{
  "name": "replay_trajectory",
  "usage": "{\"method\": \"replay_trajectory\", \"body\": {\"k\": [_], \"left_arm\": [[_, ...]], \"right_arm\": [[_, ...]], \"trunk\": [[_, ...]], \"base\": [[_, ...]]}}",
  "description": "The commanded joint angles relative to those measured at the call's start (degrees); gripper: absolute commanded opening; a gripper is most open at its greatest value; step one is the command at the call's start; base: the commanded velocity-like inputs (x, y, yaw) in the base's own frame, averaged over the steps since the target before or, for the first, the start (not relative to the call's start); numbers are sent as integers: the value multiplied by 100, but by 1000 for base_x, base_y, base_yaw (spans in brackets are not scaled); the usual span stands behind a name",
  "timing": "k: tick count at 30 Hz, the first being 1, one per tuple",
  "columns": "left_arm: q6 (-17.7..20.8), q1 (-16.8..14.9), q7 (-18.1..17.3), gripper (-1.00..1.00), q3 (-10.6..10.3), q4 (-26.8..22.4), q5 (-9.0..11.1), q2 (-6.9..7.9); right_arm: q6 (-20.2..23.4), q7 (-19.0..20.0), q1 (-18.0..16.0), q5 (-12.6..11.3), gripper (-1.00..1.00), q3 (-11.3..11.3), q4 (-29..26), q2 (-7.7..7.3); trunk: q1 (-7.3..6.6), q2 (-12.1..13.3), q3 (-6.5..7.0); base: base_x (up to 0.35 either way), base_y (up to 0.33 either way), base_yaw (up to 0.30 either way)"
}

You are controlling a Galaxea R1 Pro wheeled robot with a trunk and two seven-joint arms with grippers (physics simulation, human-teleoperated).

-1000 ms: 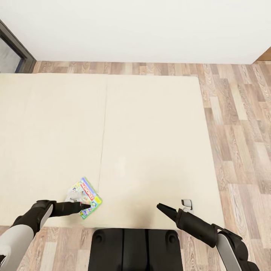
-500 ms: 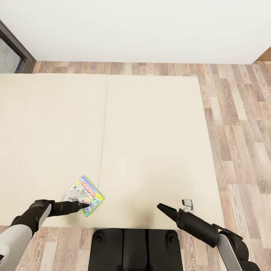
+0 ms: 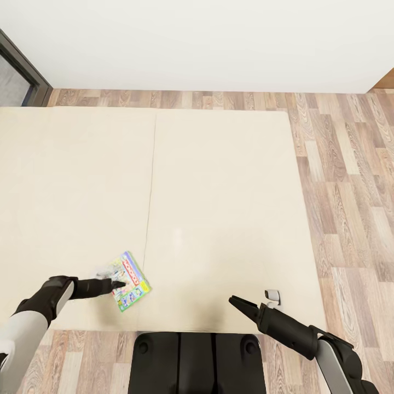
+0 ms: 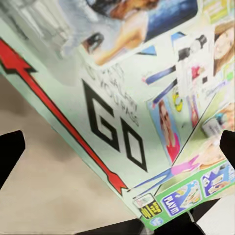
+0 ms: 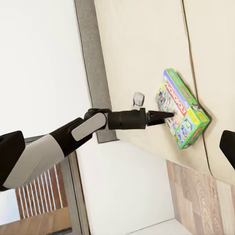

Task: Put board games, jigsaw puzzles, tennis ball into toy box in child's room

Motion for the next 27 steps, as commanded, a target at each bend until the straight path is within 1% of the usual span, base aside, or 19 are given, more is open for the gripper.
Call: {"method": "replay_trajectory", "body": {"k": [1, 3, 8, 15, 22, 27], "left_arm": [[107, -9, 9, 100, 47, -7, -31, 0], [158, -23, 73, 100, 53, -8, -29, 0], [210, -194, 248, 100, 53, -9, -28, 8], [222, -294, 284, 100, 52, -10, -28, 10], [227, -355, 284, 100, 67, -10, -21, -34], [243, -398, 352, 100, 88, -10, -24, -97]], "right_arm": [[33, 6, -2, -17, 100, -3, 1, 0], [34, 6, -2, -19, 100, -3, 4, 1], [29, 7, -2, -17, 100, -3, 45, 8], [28, 7, -2, -16, 100, -3, 119, 10], [28, 7, -2, -16, 100, -3, 129, 11], [28, 5, -2, -16, 100, -3, 130, 6]], "trunk": [[3, -8, -6], [3, -8, -6], [3, -8, -6], [3, -8, -6], [3, -8, -6], [3, -8, -6]], "base": [[0, 0, 0], [0, 0, 0], [0, 0, 0], [0, 0, 0], [0, 0, 0], [0, 0, 0]]}}
